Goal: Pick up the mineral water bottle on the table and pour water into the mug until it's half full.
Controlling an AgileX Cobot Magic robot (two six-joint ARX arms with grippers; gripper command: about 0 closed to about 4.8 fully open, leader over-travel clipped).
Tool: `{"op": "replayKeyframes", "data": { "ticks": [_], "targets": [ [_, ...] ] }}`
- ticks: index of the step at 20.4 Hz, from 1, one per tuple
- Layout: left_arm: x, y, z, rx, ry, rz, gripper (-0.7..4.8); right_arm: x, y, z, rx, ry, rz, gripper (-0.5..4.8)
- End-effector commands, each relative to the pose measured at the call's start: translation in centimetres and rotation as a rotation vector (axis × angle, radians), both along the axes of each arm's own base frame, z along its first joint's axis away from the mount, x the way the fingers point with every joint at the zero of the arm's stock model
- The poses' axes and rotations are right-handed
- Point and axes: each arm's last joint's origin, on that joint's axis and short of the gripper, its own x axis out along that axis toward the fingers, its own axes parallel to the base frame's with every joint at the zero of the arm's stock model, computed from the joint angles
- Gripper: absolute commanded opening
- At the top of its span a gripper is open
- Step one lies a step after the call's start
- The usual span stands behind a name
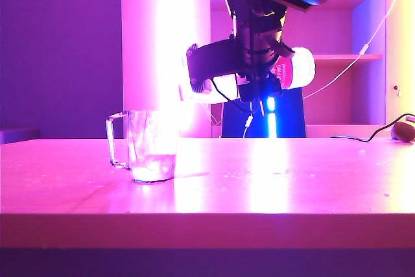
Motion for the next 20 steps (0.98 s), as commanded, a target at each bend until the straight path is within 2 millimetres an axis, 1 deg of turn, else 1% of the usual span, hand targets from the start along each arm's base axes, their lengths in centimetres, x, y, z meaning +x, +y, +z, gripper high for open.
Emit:
{"op": "replayKeyframes", "data": {
  "ticks": [1, 10, 13, 15, 16, 17, 18, 19, 20],
  "targets": [
    [0.0, 0.0, 0.2, -0.003, -0.016, -0.001, -0.05, -0.1, 0.3, 1.1, 0.040, -0.053, -0.004, 2.52],
    [0.0, 0.0, 0.3, -0.003, -0.016, -0.001, -0.05, -0.6, 0.9, 1.0, 0.058, -0.052, 0.011, 2.52],
    [0.0, 0.0, 0.3, -0.003, -0.016, -0.001, -0.05, -0.6, 0.9, 0.9, 0.169, -0.059, -0.019, 2.52],
    [0.0, 0.0, 0.3, -0.003, -0.016, -0.001, -0.05, -0.8, 0.8, 0.5, 0.283, -0.036, -0.053, 2.52],
    [0.0, 0.0, 0.3, -0.003, -0.016, -0.001, -0.05, -0.8, 0.8, 0.2, 0.383, -0.020, -0.074, 2.52],
    [0.0, 0.0, 0.3, -0.003, -0.016, -0.001, -0.05, -0.9, 0.8, 0.1, 0.444, -0.011, -0.090, 2.52],
    [0.0, 0.0, 0.3, -0.003, -0.016, -0.001, -0.05, -0.9, 0.8, -0.1, 0.559, -0.009, -0.116, 2.52],
    [0.0, 0.0, 0.3, -0.003, -0.016, -0.001, -0.05, -0.9, 0.8, -0.1, 0.635, -0.005, -0.126, 2.52],
    [0.0, 0.0, 0.2, -0.003, -0.016, -0.001, -0.05, -0.8, 0.6, -0.1, 0.787, 0.006, -0.140, 2.52]
  ]
}}
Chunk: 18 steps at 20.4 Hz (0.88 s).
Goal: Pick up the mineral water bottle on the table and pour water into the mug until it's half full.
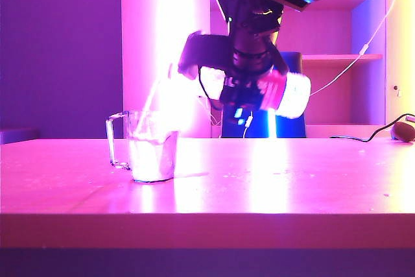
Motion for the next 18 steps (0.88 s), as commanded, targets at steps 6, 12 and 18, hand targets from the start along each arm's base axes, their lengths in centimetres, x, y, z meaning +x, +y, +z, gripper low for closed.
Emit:
{"op": "replayKeyframes", "data": {
  "ticks": [6, 12, 18],
  "targets": [
    [0.0, 0.0, 0.3, -0.003, -0.017, -0.001, -0.05, 2.9, -4.7, 0.2, 1.121, -0.026, -0.135, 2.52],
    [0.0, 0.0, 0.2, -0.004, -0.016, -0.002, -0.05, 2.3, -10.1, -3.3, 1.320, -0.125, -0.092, 2.52],
    [0.0, 0.0, 0.2, -0.003, -0.015, -0.002, -0.05, 1.2, -13.3, -5.8, 1.309, -0.115, -0.143, 3.22]
  ]
}}
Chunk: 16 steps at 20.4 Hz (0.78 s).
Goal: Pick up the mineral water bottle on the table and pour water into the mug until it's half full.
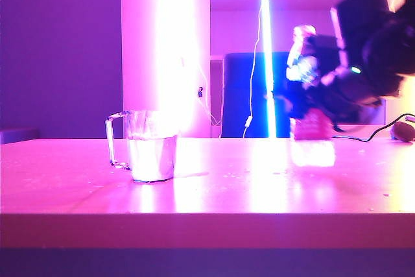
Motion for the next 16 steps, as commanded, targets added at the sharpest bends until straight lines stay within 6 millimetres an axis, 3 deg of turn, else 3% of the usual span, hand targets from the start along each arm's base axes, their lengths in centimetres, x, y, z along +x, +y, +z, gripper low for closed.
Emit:
{"op": "replayKeyframes", "data": {
  "ticks": [1, 4, 10, 16],
  "targets": [
    [0.0, 0.0, 0.2, 0.004, -0.019, -0.003, -0.05, -0.4, -0.1, -0.3, 0.009, -0.006, 0.014, 3.57],
    [0.0, 0.0, 0.2, 0.076, -0.062, -0.001, -0.05, -0.6, -0.1, -1.1, 0.002, 0.024, 0.021, 4.79],
    [-0.7, 0.3, 0.9, 0.097, -0.149, 0.083, -0.02, -0.8, -0.2, -0.8, 0.007, 0.020, 0.038, 4.79],
    [-4.3, 0.8, 1.9, 0.099, -0.324, 0.264, -0.02, -1.9, -0.5, -0.1, -0.002, 0.042, 0.030, 4.79]
  ]
}}
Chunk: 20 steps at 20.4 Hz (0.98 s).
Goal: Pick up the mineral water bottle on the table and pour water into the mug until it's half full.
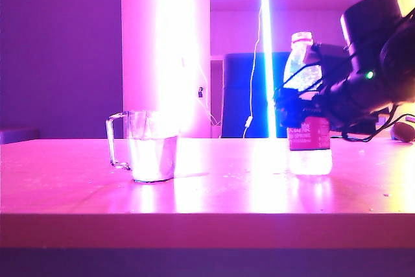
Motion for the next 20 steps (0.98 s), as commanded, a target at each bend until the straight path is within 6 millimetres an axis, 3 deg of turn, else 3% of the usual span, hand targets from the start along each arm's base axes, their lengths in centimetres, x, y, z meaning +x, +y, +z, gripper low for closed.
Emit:
{"op": "replayKeyframes", "data": {
  "ticks": [1, 6, 8, 12, 15, 16, 17, 18, 19, 20],
  "targets": [
    [-1.8, 0.3, 0.4, -0.023, -0.085, 0.078, -0.02, -1.0, -0.3, 0.6, 0.004, -0.016, -0.006, 4.79],
    [-4.1, 0.5, -0.1, -0.037, -0.128, 0.155, -0.02, -3.5, -1.1, 0.5, 0.001, -0.009, -0.006, 4.79],
    [-4.0, 0.6, -0.4, -0.053, -0.089, 0.177, -0.02, -4.4, -1.4, 0.5, 0.001, -0.007, -0.005, 4.79],
    [-3.0, 0.6, -2.1, -0.049, -0.024, 0.180, -0.02, -7.1, -1.9, 1.0, 0.003, -0.029, -0.008, 4.79],
    [-1.2, 0.5, -4.9, -0.086, 0.043, 0.181, -0.02, -9.5, -2.6, 1.8, 0.013, -0.040, -0.002, 4.79],
    [-0.7, 0.5, -5.7, -0.104, 0.063, 0.182, -0.02, -10.1, -2.7, 2.2, 0.016, -0.047, 0.004, 3.47],
    [0.1, 0.5, -7.0, -0.126, 0.079, 0.182, -0.02, -11.1, -2.9, 2.9, 0.020, -0.063, 0.007, 1.14],
    [0.5, 0.5, -7.8, -0.139, 0.085, 0.182, -0.02, -11.5, -3.0, 3.3, 0.024, -0.072, 0.007, 0.33],
    [1.1, 0.5, -8.8, -0.160, 0.085, 0.178, -0.02, -12.3, -3.2, 4.2, 0.031, -0.089, 0.012, -0.01],
    [1.4, 0.5, -9.4, -0.171, 0.077, 0.178, -0.02, -12.6, -3.3, 4.6, 0.036, -0.099, 0.023, -0.01]
  ]
}}
